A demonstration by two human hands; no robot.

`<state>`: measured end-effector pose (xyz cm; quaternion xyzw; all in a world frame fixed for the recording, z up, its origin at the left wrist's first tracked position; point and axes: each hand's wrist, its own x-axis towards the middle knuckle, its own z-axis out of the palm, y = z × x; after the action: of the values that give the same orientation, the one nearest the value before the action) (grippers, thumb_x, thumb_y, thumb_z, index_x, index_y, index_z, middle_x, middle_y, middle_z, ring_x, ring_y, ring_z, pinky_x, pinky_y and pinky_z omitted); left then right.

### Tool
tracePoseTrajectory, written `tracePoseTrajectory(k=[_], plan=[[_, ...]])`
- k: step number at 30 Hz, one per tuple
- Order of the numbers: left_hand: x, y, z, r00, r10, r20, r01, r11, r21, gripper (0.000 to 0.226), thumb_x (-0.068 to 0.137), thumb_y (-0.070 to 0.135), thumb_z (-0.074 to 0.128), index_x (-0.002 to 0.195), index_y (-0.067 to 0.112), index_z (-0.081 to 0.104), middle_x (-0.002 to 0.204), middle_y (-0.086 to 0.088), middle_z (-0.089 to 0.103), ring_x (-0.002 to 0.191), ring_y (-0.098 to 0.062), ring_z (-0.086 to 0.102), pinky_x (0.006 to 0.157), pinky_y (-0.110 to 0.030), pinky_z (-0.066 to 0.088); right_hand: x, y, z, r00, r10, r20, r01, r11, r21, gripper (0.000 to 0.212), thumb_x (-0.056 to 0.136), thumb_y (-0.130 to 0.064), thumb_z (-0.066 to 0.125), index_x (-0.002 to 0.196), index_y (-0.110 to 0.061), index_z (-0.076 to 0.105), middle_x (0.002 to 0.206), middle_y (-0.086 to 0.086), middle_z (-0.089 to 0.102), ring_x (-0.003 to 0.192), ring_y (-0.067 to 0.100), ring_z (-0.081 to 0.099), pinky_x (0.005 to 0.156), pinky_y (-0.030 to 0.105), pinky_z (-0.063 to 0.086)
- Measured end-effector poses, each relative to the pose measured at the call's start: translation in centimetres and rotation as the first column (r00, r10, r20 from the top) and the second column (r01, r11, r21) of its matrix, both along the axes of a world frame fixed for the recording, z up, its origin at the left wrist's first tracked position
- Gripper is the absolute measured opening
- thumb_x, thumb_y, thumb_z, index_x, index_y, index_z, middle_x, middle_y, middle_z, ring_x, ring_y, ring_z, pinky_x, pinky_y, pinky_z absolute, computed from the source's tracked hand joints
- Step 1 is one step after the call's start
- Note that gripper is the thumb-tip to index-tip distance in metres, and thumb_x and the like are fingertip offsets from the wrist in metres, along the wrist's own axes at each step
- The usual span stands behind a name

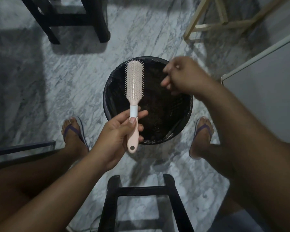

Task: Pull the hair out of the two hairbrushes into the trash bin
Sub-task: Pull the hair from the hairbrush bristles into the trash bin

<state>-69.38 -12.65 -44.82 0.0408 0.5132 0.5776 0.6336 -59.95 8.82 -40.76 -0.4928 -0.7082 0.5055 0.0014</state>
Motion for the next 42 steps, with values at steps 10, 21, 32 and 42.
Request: tracePoseTrajectory(k=[10,21,32,42], plan=[[0.4,-0.2,0.5,0.995,-0.07,-0.077,0.069,0.998,-0.01,0.037,0.099,0.008,0.05,0.135,0.012,0.056,0.128,-0.007,0.069,0.076,-0.013,0.058,0.064,-0.031,0.052,-0.9,-1.8,-0.4,0.965,0.192,-0.18,-0.232,0.945,-0.232,0.035,0.087,-0.023,0.077,0.099,0.009,0.072,0.089,0.023,0.076,0.075,0.017,0.075,0.074,0.034,0.065],[0.3,0.2,0.7,0.998,-0.054,0.012,0.054,0.997,-0.046,0.038,0.102,0.011,0.046,0.139,0.016,0.053,0.105,-0.004,0.071,0.069,-0.014,0.058,0.054,-0.032,0.05,-0.6,-1.0,0.6,0.972,0.231,-0.053,-0.227,0.972,0.062,0.037,0.094,-0.036,0.068,0.07,-0.009,0.071,0.054,-0.004,0.066,0.044,0.005,0.055,0.048,0.018,0.048],[1.3,0.1,0.8,0.99,-0.103,-0.095,0.1,0.994,-0.033,0.035,0.102,0.008,0.049,0.134,0.019,0.057,0.1,-0.003,0.069,0.069,-0.013,0.052,0.053,-0.028,0.041,-1.7,-3.8,1.5,0.923,0.355,0.152,-0.385,0.861,0.333,0.097,0.064,-0.073,0.075,0.143,-0.03,0.039,0.143,0.005,0.038,0.134,0.025,0.04,0.106,0.04,0.042],[2.4,-0.7,0.9,0.935,-0.223,-0.275,0.227,0.974,-0.017,0.037,0.103,0.008,0.047,0.138,0.022,0.053,0.108,-0.001,0.07,0.07,-0.014,0.051,0.053,-0.027,0.041,-2.3,-2.1,0.6,0.997,0.073,0.004,-0.064,0.842,0.536,0.013,0.077,-0.028,0.068,0.081,-0.018,0.076,0.085,0.0,0.073,0.085,0.017,0.069,0.078,0.037,0.058]])
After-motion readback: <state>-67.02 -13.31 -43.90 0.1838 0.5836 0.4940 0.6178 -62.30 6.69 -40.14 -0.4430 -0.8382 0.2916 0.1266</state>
